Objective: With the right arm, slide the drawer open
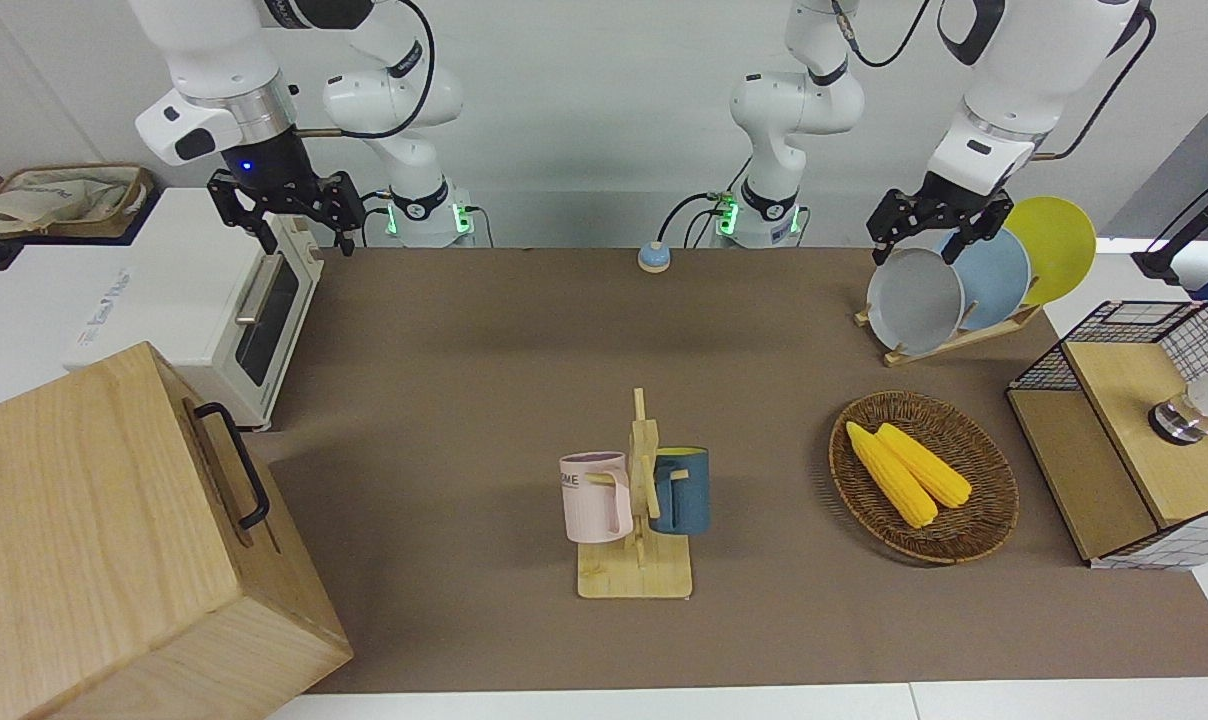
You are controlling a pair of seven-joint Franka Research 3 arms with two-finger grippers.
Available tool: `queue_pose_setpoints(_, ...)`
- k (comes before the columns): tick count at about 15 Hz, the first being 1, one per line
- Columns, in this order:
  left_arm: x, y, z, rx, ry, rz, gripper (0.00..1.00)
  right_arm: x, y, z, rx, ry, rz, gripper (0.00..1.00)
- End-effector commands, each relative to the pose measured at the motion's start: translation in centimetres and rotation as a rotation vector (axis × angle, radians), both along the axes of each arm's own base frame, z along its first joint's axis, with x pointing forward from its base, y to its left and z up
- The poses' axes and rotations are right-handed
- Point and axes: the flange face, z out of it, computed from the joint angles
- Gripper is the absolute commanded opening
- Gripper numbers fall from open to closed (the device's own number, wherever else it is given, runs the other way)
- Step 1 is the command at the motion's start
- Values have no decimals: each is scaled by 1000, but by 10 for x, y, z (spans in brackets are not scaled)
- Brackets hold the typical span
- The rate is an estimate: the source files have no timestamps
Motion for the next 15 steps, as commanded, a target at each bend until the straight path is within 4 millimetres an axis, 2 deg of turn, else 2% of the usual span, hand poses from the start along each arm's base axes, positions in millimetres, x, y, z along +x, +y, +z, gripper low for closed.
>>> queue_pose_setpoints(1,-4,2,4,12,3,-2,995,14,-14,-2,-5,25,-26,981)
queue_pose_setpoints(12,-4,2,4,12,3,-2,995,14,-10,2,-24,16,-39,981)
queue_pose_setpoints(14,-4,2,4,12,3,-2,995,14,-2,2,-80,12,-58,981)
queue_pose_setpoints(15,-4,2,5,12,2,-2,998,14,10,0,-111,11,-57,981)
